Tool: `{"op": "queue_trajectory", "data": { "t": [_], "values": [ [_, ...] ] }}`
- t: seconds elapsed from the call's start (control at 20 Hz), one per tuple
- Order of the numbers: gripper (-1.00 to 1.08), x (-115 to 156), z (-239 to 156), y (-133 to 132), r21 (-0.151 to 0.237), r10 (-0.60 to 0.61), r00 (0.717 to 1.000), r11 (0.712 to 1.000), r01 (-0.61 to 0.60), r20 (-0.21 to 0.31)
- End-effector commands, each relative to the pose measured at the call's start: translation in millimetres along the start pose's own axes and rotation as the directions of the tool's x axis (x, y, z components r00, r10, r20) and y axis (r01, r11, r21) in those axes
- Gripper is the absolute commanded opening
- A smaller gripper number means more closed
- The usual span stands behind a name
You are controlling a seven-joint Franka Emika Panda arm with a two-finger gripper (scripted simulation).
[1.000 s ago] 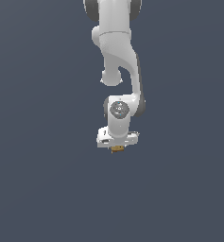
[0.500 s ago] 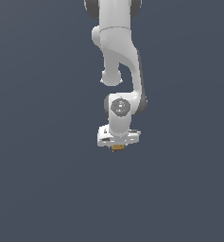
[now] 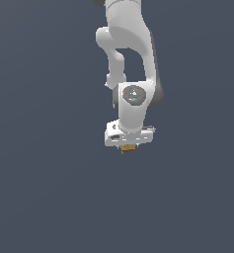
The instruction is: Pick up the object and move it to a goal position.
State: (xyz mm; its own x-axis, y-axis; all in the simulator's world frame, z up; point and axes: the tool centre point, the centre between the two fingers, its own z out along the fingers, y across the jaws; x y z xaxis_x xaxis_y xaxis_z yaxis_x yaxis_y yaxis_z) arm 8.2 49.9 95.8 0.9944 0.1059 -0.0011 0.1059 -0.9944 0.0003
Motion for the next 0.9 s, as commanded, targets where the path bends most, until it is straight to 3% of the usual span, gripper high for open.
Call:
{"op": "queue_trajectory", "data": {
  "t": [0.0,0.85],
  "values": [
    [-1.00,3,-27,-7,0.000,0.000,1.000,1.000,0.000,-0.002],
    [-1.00,24,-217,-54,0.000,-0.001,1.000,1.000,0.001,-0.001]
  ]
}}
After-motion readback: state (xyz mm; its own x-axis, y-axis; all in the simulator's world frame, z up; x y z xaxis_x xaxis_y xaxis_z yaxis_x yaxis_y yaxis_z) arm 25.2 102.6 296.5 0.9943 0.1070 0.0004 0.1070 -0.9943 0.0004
